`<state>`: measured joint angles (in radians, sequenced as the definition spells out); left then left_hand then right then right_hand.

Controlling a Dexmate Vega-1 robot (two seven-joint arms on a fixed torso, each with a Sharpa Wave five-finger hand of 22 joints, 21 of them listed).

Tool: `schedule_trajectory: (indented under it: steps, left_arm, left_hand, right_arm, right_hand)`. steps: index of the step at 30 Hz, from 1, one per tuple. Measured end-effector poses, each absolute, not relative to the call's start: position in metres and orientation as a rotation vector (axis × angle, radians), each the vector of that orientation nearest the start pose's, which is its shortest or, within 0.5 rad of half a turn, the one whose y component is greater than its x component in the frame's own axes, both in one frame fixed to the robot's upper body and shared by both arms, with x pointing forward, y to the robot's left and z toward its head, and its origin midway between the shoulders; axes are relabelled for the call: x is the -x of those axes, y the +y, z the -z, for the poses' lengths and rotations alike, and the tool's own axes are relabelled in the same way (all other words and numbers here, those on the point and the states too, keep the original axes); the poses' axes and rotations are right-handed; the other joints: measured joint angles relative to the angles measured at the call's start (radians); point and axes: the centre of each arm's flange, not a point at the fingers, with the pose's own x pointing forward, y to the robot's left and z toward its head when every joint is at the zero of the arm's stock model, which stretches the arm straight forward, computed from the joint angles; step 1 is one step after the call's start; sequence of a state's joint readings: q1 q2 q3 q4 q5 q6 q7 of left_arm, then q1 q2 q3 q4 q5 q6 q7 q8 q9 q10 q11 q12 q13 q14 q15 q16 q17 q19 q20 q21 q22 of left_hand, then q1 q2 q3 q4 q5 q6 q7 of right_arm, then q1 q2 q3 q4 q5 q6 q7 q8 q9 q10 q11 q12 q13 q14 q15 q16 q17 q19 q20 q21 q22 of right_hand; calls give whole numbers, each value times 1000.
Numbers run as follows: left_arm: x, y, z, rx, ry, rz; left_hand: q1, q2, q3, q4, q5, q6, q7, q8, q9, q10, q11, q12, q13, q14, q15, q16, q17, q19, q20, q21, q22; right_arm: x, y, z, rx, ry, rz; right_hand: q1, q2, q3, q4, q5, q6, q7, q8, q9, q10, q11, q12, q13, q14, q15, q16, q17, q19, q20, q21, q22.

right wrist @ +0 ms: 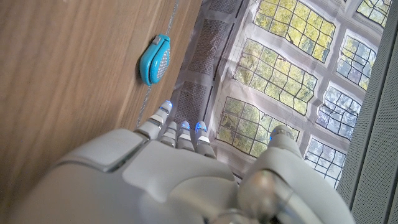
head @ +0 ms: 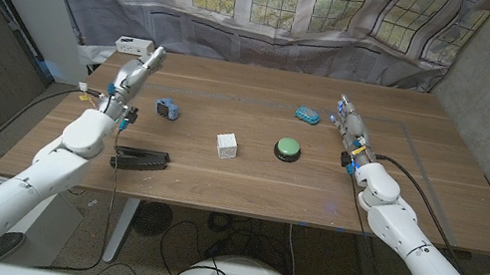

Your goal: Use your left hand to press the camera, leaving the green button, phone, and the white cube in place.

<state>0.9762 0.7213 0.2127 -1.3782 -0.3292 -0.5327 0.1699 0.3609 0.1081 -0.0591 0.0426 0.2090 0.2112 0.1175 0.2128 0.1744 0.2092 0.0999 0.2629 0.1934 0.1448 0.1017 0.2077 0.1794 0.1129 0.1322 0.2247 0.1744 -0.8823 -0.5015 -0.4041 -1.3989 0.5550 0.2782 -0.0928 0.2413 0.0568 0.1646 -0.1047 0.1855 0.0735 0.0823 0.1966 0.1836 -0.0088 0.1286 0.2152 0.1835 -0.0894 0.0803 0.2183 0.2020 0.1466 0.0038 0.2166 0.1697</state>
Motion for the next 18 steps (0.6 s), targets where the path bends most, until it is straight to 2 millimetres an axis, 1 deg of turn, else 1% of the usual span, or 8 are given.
schedule_trajectory:
  steps: [3, 5, 7, 10, 12, 18]
  left_arm:
    - [-577, 401, -11, -378, -880, -109]
    - [-575, 402, -12, -399, -886, -129]
    - [-573, 402, -12, -411, -889, -137]
    - [-570, 403, -13, -465, -890, -189]
    - [-569, 403, -13, -488, -890, -209]
    - [-565, 402, -13, -590, -891, -286]
  left_hand:
    - [0, 0, 0, 0, 0, 6, -6, 0, 0, 5, -5, 0, 0, 8, -8, 0, 0, 4, 4, 0, 0]
    - [0, 0, 0, 0, 0, 9, -9, 0, 0, 13, -13, 0, 0, 9, -9, 0, -1, 4, 11, 0, 0]
    - [5, -5, 0, 0, 0, 16, -16, 0, 0, 20, -20, 0, 0, 15, -15, 0, -3, 5, 13, -6, 0]
    - [5, -5, 3, -3, 0, 18, -18, 0, 0, 20, -20, 0, 0, 18, -18, 0, -3, 5, 13, -8, 0]
    - [5, -5, 3, -3, 0, 23, -23, 0, 0, 20, -20, 0, 0, 22, -22, 0, -3, 5, 13, -8, 0]
    - [11, 0, 3, -3, 0, 34, -23, 0, 0, 29, -29, 0, 0, 27, -27, 0, -3, 1, 17, -8, 0]
  right_arm:
    - [-639, -258, 33, 8, -611, -172]
    - [-639, -258, 33, 9, -611, -172]
    - [-639, -258, 33, 9, -610, -172]
    - [-638, -258, 34, 8, -609, -172]
    - [-638, -257, 34, 8, -608, -172]
    - [-637, -257, 35, 9, -606, -173]
  right_hand:
    - [-3, 3, 0, 0, 0, 4, 4, 0, 0, 0, 0, 0, 0, 0, 0, 0, 0, 0, 0, 0, 0]
    - [-4, 4, 0, 0, 0, 4, 4, 0, 0, 0, 0, 0, 0, 0, 0, 0, 0, 0, 0, 0, 0]
    - [-4, 4, 0, 0, 0, 4, 4, 0, 0, 0, 0, 0, 0, 0, 0, 0, 0, 0, 0, 0, 0]
    - [-4, 4, 0, 0, 0, 4, 4, 0, 0, 0, 0, 0, 0, 0, 0, 0, 0, 0, 0, 0, 0]
    - [-4, 4, 0, 0, 0, 4, 4, 0, 0, 0, 0, -1, 0, 0, 0, 0, 0, 0, 0, 0, 0]
    - [-4, 4, 0, 0, 0, 5, 5, 0, 0, 0, 0, -6, 0, 0, 0, 0, 0, 0, 0, 0, 0]
